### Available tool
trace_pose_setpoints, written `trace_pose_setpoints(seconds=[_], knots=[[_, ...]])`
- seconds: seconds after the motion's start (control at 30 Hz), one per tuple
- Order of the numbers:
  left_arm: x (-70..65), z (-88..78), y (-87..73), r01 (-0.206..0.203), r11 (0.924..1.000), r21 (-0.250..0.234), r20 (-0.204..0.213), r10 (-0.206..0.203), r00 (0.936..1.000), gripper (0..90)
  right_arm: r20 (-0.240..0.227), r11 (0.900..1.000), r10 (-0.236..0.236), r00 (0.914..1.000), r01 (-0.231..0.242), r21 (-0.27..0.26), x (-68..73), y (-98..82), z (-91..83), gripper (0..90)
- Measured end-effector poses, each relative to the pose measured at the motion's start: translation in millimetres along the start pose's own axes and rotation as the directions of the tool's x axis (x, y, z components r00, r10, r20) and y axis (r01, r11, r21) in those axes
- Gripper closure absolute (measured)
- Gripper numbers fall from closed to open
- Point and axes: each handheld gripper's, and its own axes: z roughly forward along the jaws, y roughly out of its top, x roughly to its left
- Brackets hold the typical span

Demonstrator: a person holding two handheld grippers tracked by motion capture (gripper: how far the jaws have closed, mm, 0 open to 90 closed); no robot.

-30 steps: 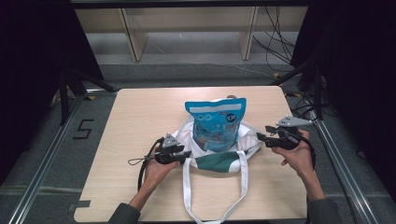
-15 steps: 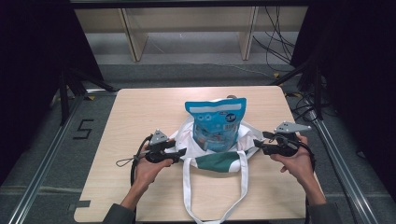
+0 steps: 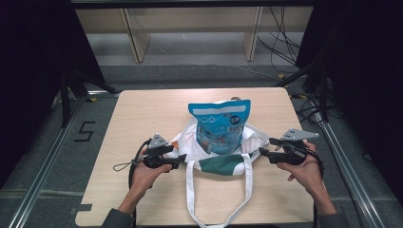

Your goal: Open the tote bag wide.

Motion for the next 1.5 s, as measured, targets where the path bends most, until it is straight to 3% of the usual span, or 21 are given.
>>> trace_pose_setpoints(seconds=[0.13,0.17,0.27,0.3,0.37,0.4,0.47,0.53,0.73,0.77,0.87,0.9,0.93,1.0,1.07,1.1,1.3,1.37,1.4,1.5], knots=[[0.8,-0.4,-2.0,0.013,0.9999,-0.009,-0.005,-0.013,0.9999,31.6,0.000,1.000,0.019,0.9998,-0.019,0.013,2.8,-3.5,-1.6,39.0],[2.5,-2.4,-1.8,-0.007,0.9999,0.014,-0.003,0.007,1.0000,31.2,0.002,1.000,0.009,1.0000,-0.009,0.002,2.5,-4.5,-1.5,38.6],[2.9,-3.0,-3.3,-0.001,0.9999,0.011,-0.003,0.001,1.0000,30.2,-0.003,1.000,0.020,0.9998,-0.020,0.012,4.4,-7.1,-3.3,37.8],[2.4,-3.6,-4.0,-0.003,1.0000,0.008,-0.002,0.003,1.0000,30.0,-0.002,1.000,-0.012,0.9999,0.012,0.001,2.4,-7.7,-3.2,37.5],[0.3,-3.2,-4.8,0.023,0.9997,-0.005,0.003,-0.023,0.9997,29.4,-0.008,1.000,0.022,0.9997,-0.022,0.015,5.7,-9.8,-6.0,36.8],[0.7,-4.0,-5.1,0.004,1.0000,-0.006,0.001,-0.004,1.0000,29.1,-0.009,1.000,0.022,0.9997,-0.022,0.014,6.0,-10.4,-6.1,36.6],[0.2,-6.2,-5.7,0.004,1.0000,0.006,0.005,-0.004,1.0000,28.4,-0.004,1.000,-0.006,1.0000,0.006,0.008,4.1,-11.7,-6.1,36.0],[-1.0,-8.1,-6.9,0.009,0.9999,-0.008,0.010,-0.009,0.9999,28.1,-0.007,1.000,0.015,0.9999,-0.014,0.018,6.3,-13.4,-6.8,35.6],[-3.9,-12.6,-12.9,0.023,0.9996,-0.019,0.024,-0.022,0.9995,27.0,-0.012,0.999,0.019,0.9997,-0.019,0.028,8.1,-17.0,-9.2,34.6],[-3.7,-14.2,-14.0,0.012,0.9998,-0.013,0.024,-0.012,0.9996,26.8,-0.012,1.000,0.000,0.9999,0.001,0.019,7.2,-17.4,-9.0,34.4],[-4.6,-16.9,-17.2,0.023,0.9996,-0.015,0.026,-0.023,0.9994,26.2,-0.014,0.999,0.019,0.9997,-0.019,0.032,9.2,-20.4,-9.7,33.6],[-4.5,-17.2,-18.8,0.022,0.9996,-0.018,0.034,-0.022,0.9992,26.2,-0.011,1.000,-0.012,0.9999,0.012,0.022,7.2,-21.3,-9.4,33.6],[-5.7,-18.1,-20.0,0.031,0.9995,-0.010,0.032,-0.030,0.9990,26.1,-0.020,0.999,0.011,0.9997,-0.010,0.036,8.3,-23.1,-9.9,33.4],[-5.4,-19.3,-22.2,0.001,1.0000,0.003,0.034,-0.001,0.9994,26.1,-0.016,0.999,0.007,0.9998,-0.007,0.038,8.1,-25.5,-9.6,33.0],[-8.7,-19.1,-24.3,0.025,0.9996,0.016,0.053,-0.026,0.9983,26.3,-0.020,0.999,0.011,0.9997,-0.010,0.050,7.7,-27.7,-10.0,32.7],[-9.1,-20.6,-24.8,0.007,0.9993,0.037,0.059,-0.009,0.9982,26.8,-0.020,0.998,0.017,0.9997,-0.016,0.053,8.4,-29.0,-10.2,32.5],[-15.1,-24.8,-31.1,-0.070,0.9960,0.056,0.056,0.067,0.9961,25.8,-0.025,0.997,0.034,0.9991,-0.032,0.073,14.2,-33.9,-11.8,31.8],[-18.5,-24.5,-34.5,-0.043,0.9984,0.037,0.050,0.041,0.9979,25.5,-0.025,0.996,0.037,0.9990,-0.035,0.076,15.7,-35.1,-13.0,31.8],[-17.9,-26.1,-35.6,-0.062,0.9968,0.050,0.051,0.060,0.9969,25.4,-0.015,0.998,0.008,0.9999,-0.007,0.064,14.1,-35.8,-12.9,31.8],[-21.4,-27.9,-39.9,-0.057,0.9972,0.048,0.049,0.054,0.9973,25.3,-0.019,0.996,0.049,0.9986,-0.047,0.082,17.0,-38.8,-15.4,31.8]])
